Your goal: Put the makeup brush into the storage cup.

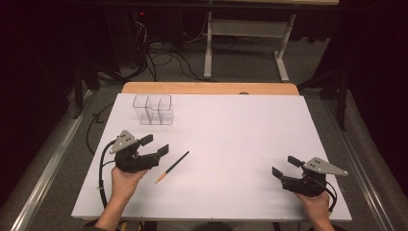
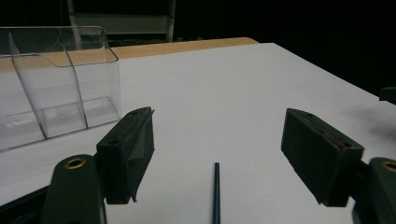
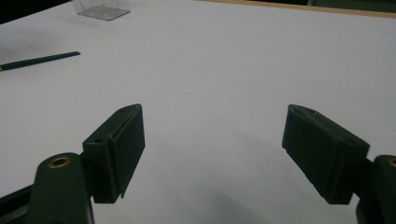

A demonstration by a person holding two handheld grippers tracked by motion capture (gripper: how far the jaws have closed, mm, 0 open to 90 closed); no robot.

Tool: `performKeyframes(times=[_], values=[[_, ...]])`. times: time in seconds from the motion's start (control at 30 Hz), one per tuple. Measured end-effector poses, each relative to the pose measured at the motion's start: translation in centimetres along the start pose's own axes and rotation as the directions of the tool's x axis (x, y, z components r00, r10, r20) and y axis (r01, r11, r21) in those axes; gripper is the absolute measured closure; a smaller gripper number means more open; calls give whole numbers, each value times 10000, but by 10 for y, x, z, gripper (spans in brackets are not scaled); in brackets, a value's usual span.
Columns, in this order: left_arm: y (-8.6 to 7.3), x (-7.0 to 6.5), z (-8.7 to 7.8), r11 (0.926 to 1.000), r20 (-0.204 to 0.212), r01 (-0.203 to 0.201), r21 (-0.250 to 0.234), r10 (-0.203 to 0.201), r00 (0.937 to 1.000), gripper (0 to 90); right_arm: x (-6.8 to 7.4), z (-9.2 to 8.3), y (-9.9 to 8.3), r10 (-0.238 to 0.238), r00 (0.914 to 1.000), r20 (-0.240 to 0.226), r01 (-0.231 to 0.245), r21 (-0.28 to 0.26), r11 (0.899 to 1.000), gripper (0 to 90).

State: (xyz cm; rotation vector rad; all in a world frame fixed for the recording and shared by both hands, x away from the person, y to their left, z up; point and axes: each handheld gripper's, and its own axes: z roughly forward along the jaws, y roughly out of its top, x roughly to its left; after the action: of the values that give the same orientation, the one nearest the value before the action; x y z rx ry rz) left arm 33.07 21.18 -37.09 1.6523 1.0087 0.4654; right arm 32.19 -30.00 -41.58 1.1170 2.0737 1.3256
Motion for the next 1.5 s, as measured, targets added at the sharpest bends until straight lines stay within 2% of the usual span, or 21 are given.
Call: performKeyframes(times=[0.23,0.3,0.6,0.83,1.03,1.2,1.5], values=[[4,-5,8,10000,164,-82,30,81,9998,259,-1,0,0,51,10000,6,-51,-5,10000,232],[6,-8,11,9997,277,-222,33,221,9994,257,0,0,0,25,10000,-9,-25,16,10000,232],[10,-14,22,9992,361,-380,107,376,9986,259,0,0,0,22,10000,-54,-22,7,10000,232],[13,-20,35,9990,486,-370,253,358,9982,262,1,1,0,-16,9998,-180,18,92,10000,233],[16,-29,48,9974,658,-619,363,594,9961,262,1,1,0,-45,9998,-217,47,119,9999,234],[15,-33,59,9964,696,-663,527,626,9956,259,1,1,0,-73,9996,-259,76,112,9999,235],[16,-35,60,9951,701,-730,662,684,9952,258,2,1,0,-89,9996,-270,92,128,9999,235]])
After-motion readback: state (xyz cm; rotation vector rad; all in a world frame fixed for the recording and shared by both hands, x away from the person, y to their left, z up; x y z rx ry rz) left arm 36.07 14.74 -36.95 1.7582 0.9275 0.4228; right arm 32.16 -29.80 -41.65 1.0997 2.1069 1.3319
